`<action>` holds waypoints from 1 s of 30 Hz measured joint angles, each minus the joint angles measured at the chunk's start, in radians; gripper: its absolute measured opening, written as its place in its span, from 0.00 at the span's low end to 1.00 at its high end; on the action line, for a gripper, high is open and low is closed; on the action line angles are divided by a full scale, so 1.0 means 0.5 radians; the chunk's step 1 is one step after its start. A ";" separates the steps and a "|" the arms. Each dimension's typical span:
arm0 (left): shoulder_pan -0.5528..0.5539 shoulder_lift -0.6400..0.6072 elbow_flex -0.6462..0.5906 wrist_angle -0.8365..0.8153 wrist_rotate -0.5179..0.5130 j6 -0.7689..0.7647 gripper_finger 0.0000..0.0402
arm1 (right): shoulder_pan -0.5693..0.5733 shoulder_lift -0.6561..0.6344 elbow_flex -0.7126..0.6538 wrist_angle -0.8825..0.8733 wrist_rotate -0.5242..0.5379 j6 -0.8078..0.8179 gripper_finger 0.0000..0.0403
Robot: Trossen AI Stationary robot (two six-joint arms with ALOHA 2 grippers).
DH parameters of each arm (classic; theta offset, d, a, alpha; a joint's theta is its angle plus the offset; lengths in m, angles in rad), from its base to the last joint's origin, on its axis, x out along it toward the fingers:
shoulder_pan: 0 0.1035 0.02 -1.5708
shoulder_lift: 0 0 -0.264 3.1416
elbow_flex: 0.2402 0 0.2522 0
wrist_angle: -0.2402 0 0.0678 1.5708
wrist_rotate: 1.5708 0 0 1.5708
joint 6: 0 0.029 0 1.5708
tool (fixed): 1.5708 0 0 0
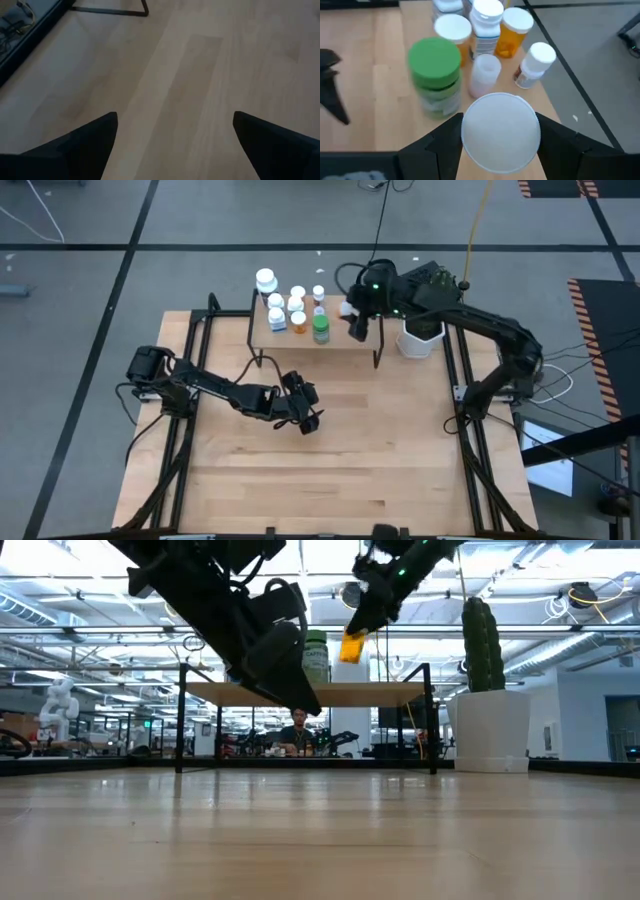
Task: Pick and place medicine bottles onto shelf by color
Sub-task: Put the orange pill bottle on the shelf, then return to Home Position
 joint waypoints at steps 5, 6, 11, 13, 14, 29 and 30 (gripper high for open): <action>0.000 0.000 0.001 -0.007 0.000 0.032 0.99 | -0.018 0.184 0.055 0.008 -0.001 -0.010 0.52; 0.000 0.000 0.001 -0.006 0.000 0.032 0.99 | -0.019 0.208 0.055 0.008 0.000 -0.013 0.52; 0.001 0.000 0.001 -0.008 -0.001 0.058 0.99 | -0.024 0.265 0.055 0.013 0.001 -0.001 0.52; 0.006 0.000 0.001 -0.008 0.000 0.063 0.99 | -0.024 0.269 0.055 0.014 0.000 0.004 0.52; 0.012 0.000 0.001 -0.007 0.000 0.067 0.99 | -0.024 0.269 0.055 0.008 0.001 0.007 0.52; -0.224 -0.380 -0.002 -0.263 -0.682 0.102 0.97 | -0.025 0.270 0.055 0.071 0.007 0.060 0.68; -0.252 -0.439 -0.002 -0.282 -0.745 0.100 0.96 | -0.025 0.268 0.055 0.076 0.007 0.059 0.68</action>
